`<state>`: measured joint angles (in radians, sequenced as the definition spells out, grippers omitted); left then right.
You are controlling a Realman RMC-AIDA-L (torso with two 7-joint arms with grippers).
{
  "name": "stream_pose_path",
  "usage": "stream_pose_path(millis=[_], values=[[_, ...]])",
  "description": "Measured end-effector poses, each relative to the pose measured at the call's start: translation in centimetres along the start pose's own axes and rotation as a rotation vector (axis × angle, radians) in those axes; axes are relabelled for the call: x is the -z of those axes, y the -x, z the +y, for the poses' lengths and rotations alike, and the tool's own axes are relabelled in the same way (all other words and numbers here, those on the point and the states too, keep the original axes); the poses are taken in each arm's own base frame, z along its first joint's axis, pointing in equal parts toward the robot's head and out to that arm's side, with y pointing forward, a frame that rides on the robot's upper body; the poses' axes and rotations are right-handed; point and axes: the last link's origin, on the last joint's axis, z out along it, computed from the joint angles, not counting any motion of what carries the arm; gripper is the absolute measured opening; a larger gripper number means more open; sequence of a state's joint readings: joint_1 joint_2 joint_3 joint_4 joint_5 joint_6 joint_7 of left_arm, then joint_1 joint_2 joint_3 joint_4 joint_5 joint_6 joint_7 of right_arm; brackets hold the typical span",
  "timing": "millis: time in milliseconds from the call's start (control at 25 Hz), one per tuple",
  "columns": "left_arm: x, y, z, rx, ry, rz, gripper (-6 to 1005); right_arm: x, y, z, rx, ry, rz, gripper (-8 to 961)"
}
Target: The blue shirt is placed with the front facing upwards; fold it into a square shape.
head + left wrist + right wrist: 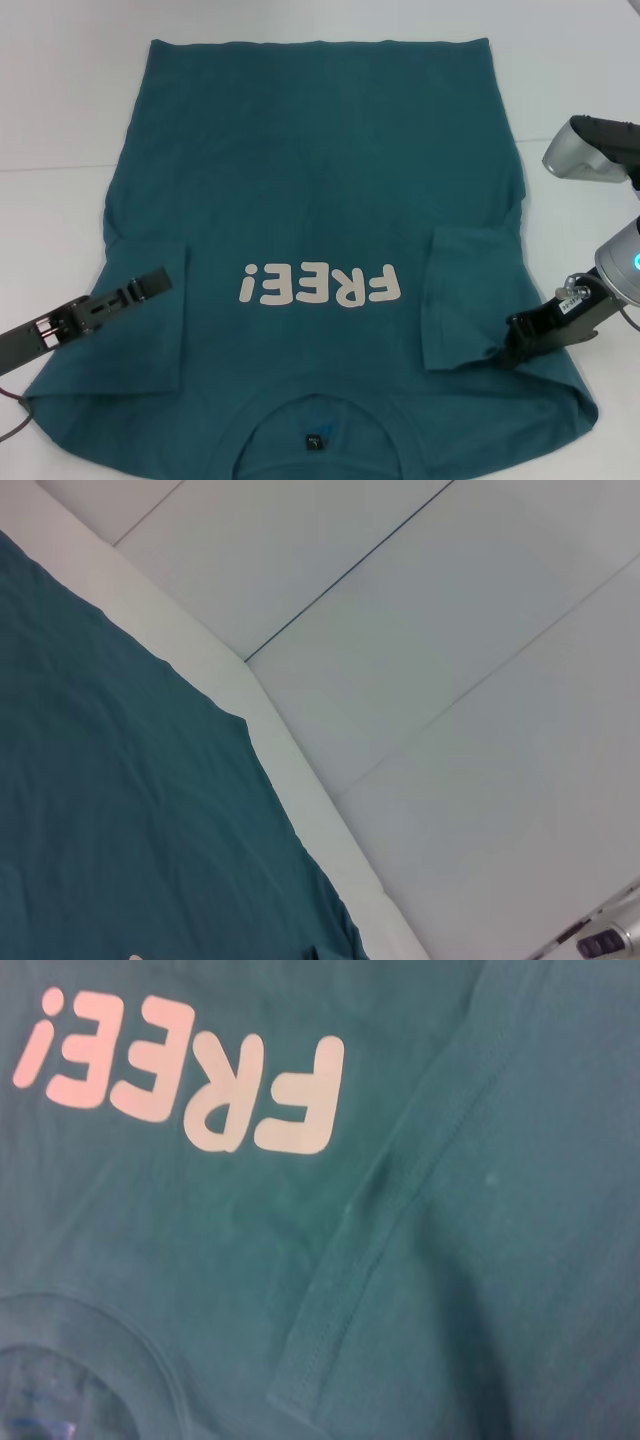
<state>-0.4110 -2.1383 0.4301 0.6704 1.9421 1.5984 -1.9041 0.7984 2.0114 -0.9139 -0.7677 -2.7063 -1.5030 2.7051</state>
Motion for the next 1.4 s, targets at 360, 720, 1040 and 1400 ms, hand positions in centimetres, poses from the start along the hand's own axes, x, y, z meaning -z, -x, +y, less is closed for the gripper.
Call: stream_pose_path(millis=[360,720,1040,1400], values=[[0.1,0.0,0.0,0.002,-0.002,0.006,751,0.8,-0.4,-1.3,-0.011,-0.024,0.01,144],[-0.1,-0.2,0.0,0.002,0.002,0.005,751,2.7,-0.5,-2.6,0.009,0.07,-0.071,638],[0.4,-0.5,0.0,0.063,-0.003,-0.003,750,7.0,-1.3,-3.2,-0.028,0.412,-0.294,808],[2.2,-1.1,0.0,0.318,-0.066,-0.169,750,8.4,-2.9,-4.2,-0.061,0.563,-0.436,857]])
